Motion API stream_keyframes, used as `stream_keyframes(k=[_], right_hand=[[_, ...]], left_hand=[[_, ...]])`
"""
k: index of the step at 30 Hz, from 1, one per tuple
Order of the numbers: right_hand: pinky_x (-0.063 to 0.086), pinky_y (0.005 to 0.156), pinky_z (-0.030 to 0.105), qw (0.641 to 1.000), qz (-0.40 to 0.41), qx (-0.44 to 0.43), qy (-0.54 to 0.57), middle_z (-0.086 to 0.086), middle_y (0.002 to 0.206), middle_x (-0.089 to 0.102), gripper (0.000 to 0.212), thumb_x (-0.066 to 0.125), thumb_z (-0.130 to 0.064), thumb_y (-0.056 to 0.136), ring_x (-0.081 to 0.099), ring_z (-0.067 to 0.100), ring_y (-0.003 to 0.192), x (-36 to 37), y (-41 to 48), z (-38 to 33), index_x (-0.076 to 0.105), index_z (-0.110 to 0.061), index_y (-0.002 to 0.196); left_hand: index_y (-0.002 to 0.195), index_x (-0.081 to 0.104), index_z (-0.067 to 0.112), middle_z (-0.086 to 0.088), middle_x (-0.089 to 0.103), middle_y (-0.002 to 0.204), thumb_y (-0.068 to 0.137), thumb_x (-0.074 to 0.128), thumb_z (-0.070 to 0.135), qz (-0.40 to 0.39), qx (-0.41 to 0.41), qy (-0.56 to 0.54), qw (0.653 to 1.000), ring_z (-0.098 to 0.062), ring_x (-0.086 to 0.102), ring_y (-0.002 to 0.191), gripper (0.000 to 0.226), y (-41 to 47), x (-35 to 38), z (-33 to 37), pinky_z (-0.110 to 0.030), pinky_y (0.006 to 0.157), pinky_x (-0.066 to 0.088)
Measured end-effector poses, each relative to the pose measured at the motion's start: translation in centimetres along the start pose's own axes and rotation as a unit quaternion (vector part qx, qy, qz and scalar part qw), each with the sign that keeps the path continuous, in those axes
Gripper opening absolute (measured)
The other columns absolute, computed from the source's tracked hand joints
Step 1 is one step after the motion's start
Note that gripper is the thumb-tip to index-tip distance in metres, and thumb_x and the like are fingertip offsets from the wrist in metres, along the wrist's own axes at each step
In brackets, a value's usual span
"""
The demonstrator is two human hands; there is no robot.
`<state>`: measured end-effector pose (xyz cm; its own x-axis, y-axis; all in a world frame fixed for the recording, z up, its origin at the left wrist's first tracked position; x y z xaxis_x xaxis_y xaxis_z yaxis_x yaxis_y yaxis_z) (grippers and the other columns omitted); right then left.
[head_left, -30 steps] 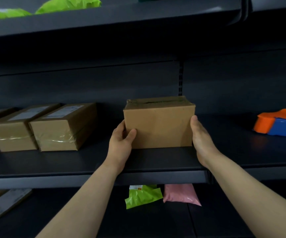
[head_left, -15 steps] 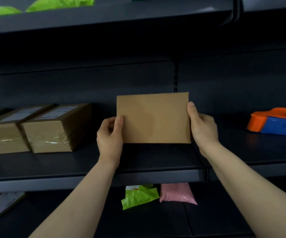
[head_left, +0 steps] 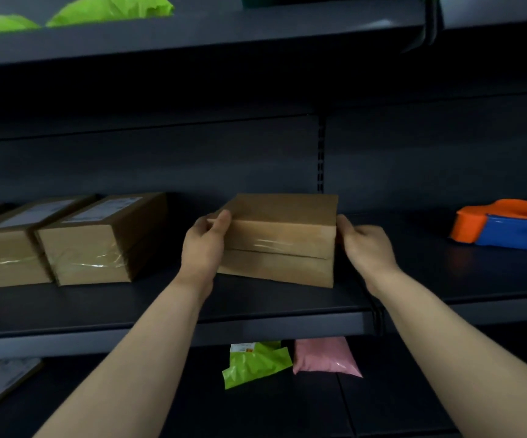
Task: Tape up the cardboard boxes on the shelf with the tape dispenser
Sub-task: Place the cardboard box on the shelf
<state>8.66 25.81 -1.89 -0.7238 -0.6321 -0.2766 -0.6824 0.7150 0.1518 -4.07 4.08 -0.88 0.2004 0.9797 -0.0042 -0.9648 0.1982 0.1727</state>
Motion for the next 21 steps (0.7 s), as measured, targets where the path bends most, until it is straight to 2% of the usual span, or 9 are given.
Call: stream_keyframes(k=[3, 5, 7, 9, 10, 12, 14, 18, 21], right_hand=[[0.033, 0.055, 0.032, 0.998, 0.034, -0.024, -0.036, 0.003, 0.058, 0.051, 0.054, 0.048, -0.048, 0.097, 0.051, 0.019, 0.058, 0.0, -0.6, 0.2, 0.049, -0.011, 0.057], [0.034, 0.053, 0.032, 0.994, 0.035, -0.048, -0.095, 0.002, 0.055, 0.053, 0.058, 0.046, -0.048, 0.097, 0.053, 0.019, 0.055, -0.1, -0.9, -0.2, 0.048, -0.012, 0.053], [0.04, 0.055, 0.031, 0.978, 0.037, -0.084, -0.19, 0.0, 0.06, 0.059, 0.058, 0.042, -0.05, 0.098, 0.057, 0.019, 0.06, -0.3, -1.2, -0.6, 0.059, -0.012, 0.058], [0.044, 0.06, 0.031, 0.961, 0.029, -0.126, -0.245, -0.002, 0.068, 0.063, 0.055, 0.042, -0.049, 0.098, 0.06, 0.018, 0.069, -0.3, -1.7, -1.0, 0.068, -0.015, 0.063], [0.046, 0.064, 0.031, 0.965, 0.0, -0.136, -0.223, -0.005, 0.072, 0.066, 0.05, 0.047, -0.048, 0.096, 0.062, 0.016, 0.073, -0.2, -1.9, -1.1, 0.071, -0.018, 0.066], [0.05, 0.068, 0.023, 0.982, -0.128, -0.095, -0.105, -0.008, 0.076, 0.073, 0.031, 0.062, -0.043, 0.09, 0.067, 0.008, 0.076, 0.4, -2.5, -1.2, 0.076, -0.021, 0.074], [0.048, 0.063, 0.017, 0.977, -0.208, -0.036, -0.019, -0.006, 0.076, 0.075, 0.018, 0.074, -0.037, 0.083, 0.069, 0.006, 0.071, 0.8, -3.0, -0.7, 0.076, -0.02, 0.077], [0.045, 0.064, 0.019, 0.998, -0.048, -0.044, 0.019, -0.006, 0.08, 0.07, 0.025, 0.088, -0.035, 0.066, 0.063, 0.007, 0.076, -0.1, -1.8, 0.2, 0.07, -0.02, 0.077], [0.044, 0.07, 0.014, 0.995, -0.053, -0.069, 0.049, -0.012, 0.099, 0.061, 0.045, 0.087, -0.023, 0.069, 0.057, -0.001, 0.09, 0.2, -1.6, 0.2, 0.058, -0.021, 0.103]], left_hand=[[0.132, 0.046, 0.022, 0.003, 0.054, 0.124, 0.094, 0.056, 0.045, 0.017, 0.021, 0.027, 0.999, -0.018, 0.05, 0.118, 0.046, 0.1, 0.2, -0.5, -0.034, 0.106, 0.038], [0.141, 0.04, 0.019, -0.002, 0.043, 0.135, 0.091, 0.059, 0.048, 0.074, 0.039, 0.084, 0.993, -0.02, 0.045, 0.122, 0.061, 0.1, -0.1, -0.5, -0.035, 0.106, 0.037], [0.132, 0.043, 0.015, -0.001, 0.043, 0.126, 0.087, 0.064, 0.049, 0.148, 0.058, 0.116, 0.981, -0.018, 0.048, 0.112, 0.06, 0.0, -0.6, -0.2, -0.032, 0.096, 0.041], [0.124, 0.047, 0.013, -0.001, 0.051, 0.117, 0.09, 0.062, 0.044, 0.166, 0.073, 0.119, 0.976, -0.017, 0.054, 0.105, 0.048, 0.0, -0.6, 0.0, -0.029, 0.085, 0.043], [0.125, 0.049, 0.014, 0.0, 0.055, 0.115, 0.094, 0.057, 0.041, 0.144, 0.067, 0.113, 0.981, -0.017, 0.056, 0.106, 0.042, 0.1, -0.3, -0.1, -0.028, 0.084, 0.042], [0.133, 0.049, 0.016, -0.001, 0.058, 0.121, 0.101, 0.044, 0.039, 0.069, 0.03, 0.082, 0.994, -0.019, 0.055, 0.113, 0.04, 0.2, 0.7, -0.8, -0.031, 0.092, 0.041], [0.138, 0.048, 0.021, -0.001, 0.059, 0.127, 0.103, 0.036, 0.041, 0.02, -0.006, 0.052, 0.998, -0.018, 0.054, 0.119, 0.042, 0.0, 1.5, -1.6, -0.038, 0.104, 0.04], [0.121, 0.061, 0.022, 0.001, 0.068, 0.114, 0.1, 0.039, 0.048, 0.026, 0.007, -0.009, 1.0, -0.016, 0.062, 0.108, 0.04, -1.1, 1.2, -1.9, -0.042, 0.102, 0.045], [0.114, 0.066, 0.024, 0.003, 0.071, 0.111, 0.096, 0.041, 0.057, -0.031, 0.027, -0.064, 0.997, -0.014, 0.065, 0.106, 0.045, -1.8, 1.2, -2.1, -0.043, 0.103, 0.045]])
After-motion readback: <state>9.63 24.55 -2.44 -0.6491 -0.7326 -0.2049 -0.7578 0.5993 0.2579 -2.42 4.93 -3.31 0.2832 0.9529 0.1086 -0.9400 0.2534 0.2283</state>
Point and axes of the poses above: each hand's wrist, its own y-axis towards the middle knuckle, its own x-axis out of the palm, z = x × y, the point moved 3 cm from there along y, towards the middle knuckle
